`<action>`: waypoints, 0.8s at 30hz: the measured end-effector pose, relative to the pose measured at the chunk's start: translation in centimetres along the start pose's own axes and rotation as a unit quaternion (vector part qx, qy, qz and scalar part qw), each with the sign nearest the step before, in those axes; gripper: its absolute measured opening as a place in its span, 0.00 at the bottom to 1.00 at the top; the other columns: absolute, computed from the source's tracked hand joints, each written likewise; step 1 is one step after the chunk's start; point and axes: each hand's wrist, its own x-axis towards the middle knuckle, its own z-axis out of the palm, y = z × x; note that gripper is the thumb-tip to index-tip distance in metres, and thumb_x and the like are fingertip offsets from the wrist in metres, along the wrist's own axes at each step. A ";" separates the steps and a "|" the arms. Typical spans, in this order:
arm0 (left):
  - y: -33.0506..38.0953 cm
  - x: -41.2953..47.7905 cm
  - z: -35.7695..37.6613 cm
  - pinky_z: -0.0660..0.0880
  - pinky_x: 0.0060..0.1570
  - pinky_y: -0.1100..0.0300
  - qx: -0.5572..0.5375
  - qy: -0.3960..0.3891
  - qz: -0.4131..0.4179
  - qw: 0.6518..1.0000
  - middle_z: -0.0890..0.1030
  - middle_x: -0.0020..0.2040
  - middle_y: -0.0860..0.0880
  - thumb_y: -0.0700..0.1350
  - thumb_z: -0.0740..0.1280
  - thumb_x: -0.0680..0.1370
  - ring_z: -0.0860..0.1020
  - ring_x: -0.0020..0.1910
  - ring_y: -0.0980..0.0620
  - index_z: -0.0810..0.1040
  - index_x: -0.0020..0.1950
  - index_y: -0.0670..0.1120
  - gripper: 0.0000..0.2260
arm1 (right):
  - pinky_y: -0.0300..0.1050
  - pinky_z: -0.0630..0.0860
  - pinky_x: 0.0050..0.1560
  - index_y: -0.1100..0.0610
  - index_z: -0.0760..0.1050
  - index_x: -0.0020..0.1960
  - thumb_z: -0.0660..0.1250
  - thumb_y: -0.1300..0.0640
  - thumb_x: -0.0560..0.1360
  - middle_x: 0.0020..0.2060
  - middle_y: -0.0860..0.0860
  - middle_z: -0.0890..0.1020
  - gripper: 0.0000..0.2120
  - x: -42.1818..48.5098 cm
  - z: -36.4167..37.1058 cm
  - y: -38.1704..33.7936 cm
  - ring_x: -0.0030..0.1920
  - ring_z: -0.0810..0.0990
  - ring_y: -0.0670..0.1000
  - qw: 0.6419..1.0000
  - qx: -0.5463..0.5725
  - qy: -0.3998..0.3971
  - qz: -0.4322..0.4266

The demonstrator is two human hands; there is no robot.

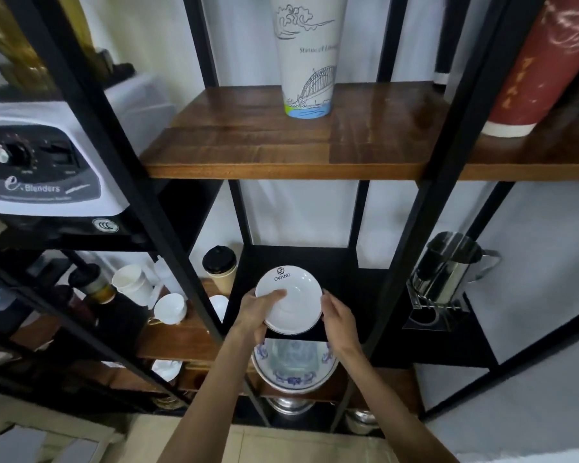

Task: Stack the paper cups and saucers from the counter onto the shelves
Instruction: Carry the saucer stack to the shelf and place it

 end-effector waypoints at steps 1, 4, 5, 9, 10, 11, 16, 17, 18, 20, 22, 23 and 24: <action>0.2 0.9 0.3 0.82 0.49 0.49 0.003 -0.008 -0.002 1.000 0.85 0.53 0.42 0.41 0.77 0.67 0.83 0.52 0.41 0.80 0.60 0.43 0.22 | 0.55 0.76 0.64 0.54 0.80 0.60 0.59 0.48 0.79 0.56 0.53 0.83 0.17 0.7 0.0 -0.3 0.58 0.80 0.52 1.000 0.010 0.013 0.021; 0.7 3.2 1.3 0.81 0.50 0.49 0.017 -0.030 -0.019 0.999 0.84 0.55 0.40 0.38 0.76 0.69 0.82 0.53 0.40 0.79 0.61 0.41 0.21 | 0.53 0.78 0.51 0.65 0.80 0.45 0.61 0.52 0.76 0.41 0.55 0.83 0.16 2.6 0.1 -0.8 0.46 0.81 0.55 0.996 0.040 0.043 0.072; 0.9 3.8 1.5 0.81 0.50 0.50 0.022 -0.032 -0.025 0.999 0.84 0.54 0.40 0.37 0.75 0.70 0.82 0.52 0.41 0.78 0.61 0.40 0.20 | 0.54 0.79 0.49 0.68 0.78 0.46 0.61 0.53 0.75 0.39 0.55 0.81 0.17 3.1 0.2 -0.9 0.44 0.79 0.54 0.994 0.044 0.055 0.085; 1.9 6.1 2.5 0.80 0.50 0.50 0.069 -0.028 -0.011 0.997 0.83 0.53 0.38 0.34 0.74 0.70 0.82 0.49 0.40 0.77 0.62 0.36 0.21 | 0.55 0.79 0.49 0.73 0.78 0.48 0.64 0.56 0.74 0.39 0.56 0.79 0.17 4.6 1.0 -1.2 0.42 0.76 0.53 0.984 0.078 0.108 0.117; 2.2 6.5 2.6 0.80 0.51 0.50 0.088 -0.025 -0.001 0.996 0.83 0.54 0.38 0.34 0.74 0.69 0.82 0.49 0.40 0.77 0.62 0.37 0.21 | 0.57 0.79 0.53 0.72 0.78 0.48 0.64 0.56 0.74 0.40 0.57 0.80 0.17 4.9 1.0 -1.2 0.43 0.77 0.54 0.982 0.081 0.115 0.124; 2.5 6.8 2.8 0.80 0.53 0.48 0.107 -0.023 0.010 0.994 0.83 0.55 0.37 0.35 0.75 0.69 0.82 0.51 0.39 0.78 0.61 0.37 0.21 | 0.60 0.78 0.56 0.71 0.79 0.48 0.63 0.56 0.74 0.40 0.58 0.81 0.17 5.2 1.1 -1.3 0.43 0.78 0.55 0.981 0.080 0.117 0.130; 3.2 8.1 3.0 0.79 0.58 0.48 0.225 0.011 0.052 0.973 0.81 0.59 0.40 0.40 0.76 0.68 0.81 0.55 0.41 0.76 0.63 0.38 0.25 | 0.60 0.79 0.59 0.61 0.82 0.43 0.62 0.54 0.76 0.48 0.61 0.85 0.13 5.6 1.4 -1.6 0.51 0.83 0.59 0.982 0.071 0.115 0.130; 3.1 8.3 3.0 0.79 0.59 0.48 0.236 0.013 0.056 0.970 0.80 0.60 0.40 0.41 0.76 0.68 0.81 0.56 0.41 0.76 0.64 0.39 0.26 | 0.60 0.79 0.59 0.63 0.82 0.44 0.62 0.54 0.76 0.48 0.61 0.85 0.15 5.6 1.4 -1.6 0.52 0.83 0.60 0.982 0.069 0.116 0.129; 3.0 8.4 3.0 0.78 0.60 0.47 0.247 0.014 0.060 0.967 0.79 0.62 0.40 0.42 0.76 0.68 0.80 0.58 0.41 0.75 0.65 0.39 0.27 | 0.61 0.78 0.59 0.65 0.81 0.45 0.62 0.53 0.76 0.49 0.63 0.84 0.16 5.7 1.4 -1.6 0.53 0.83 0.62 0.982 0.071 0.117 0.127; 3.1 8.6 3.1 0.77 0.62 0.47 0.286 0.025 0.071 0.955 0.76 0.65 0.40 0.45 0.76 0.68 0.78 0.61 0.41 0.73 0.68 0.41 0.30 | 0.63 0.77 0.59 0.69 0.79 0.49 0.61 0.53 0.76 0.52 0.64 0.83 0.19 6.0 1.5 -1.8 0.55 0.81 0.64 0.982 0.076 0.120 0.124; 3.1 8.8 3.3 0.75 0.64 0.48 0.343 0.038 0.077 0.935 0.74 0.67 0.40 0.48 0.75 0.69 0.76 0.64 0.41 0.71 0.70 0.42 0.32 | 0.63 0.77 0.60 0.70 0.79 0.50 0.61 0.52 0.75 0.52 0.65 0.83 0.20 6.2 1.5 -1.9 0.56 0.81 0.64 0.982 0.074 0.122 0.122; 3.1 8.7 3.4 0.74 0.66 0.48 0.372 0.041 0.077 0.924 0.73 0.68 0.40 0.50 0.74 0.70 0.74 0.65 0.41 0.71 0.71 0.42 0.32 | 0.63 0.77 0.60 0.69 0.80 0.50 0.61 0.52 0.75 0.52 0.65 0.83 0.19 6.3 1.6 -1.9 0.56 0.81 0.64 0.982 0.075 0.120 0.122; 3.1 8.7 3.4 0.72 0.67 0.49 0.395 0.042 0.078 0.914 0.72 0.68 0.39 0.52 0.74 0.71 0.73 0.65 0.40 0.71 0.71 0.42 0.32 | 0.62 0.77 0.61 0.67 0.81 0.49 0.62 0.52 0.75 0.51 0.64 0.84 0.18 6.4 1.6 -1.8 0.55 0.82 0.63 0.982 0.079 0.118 0.121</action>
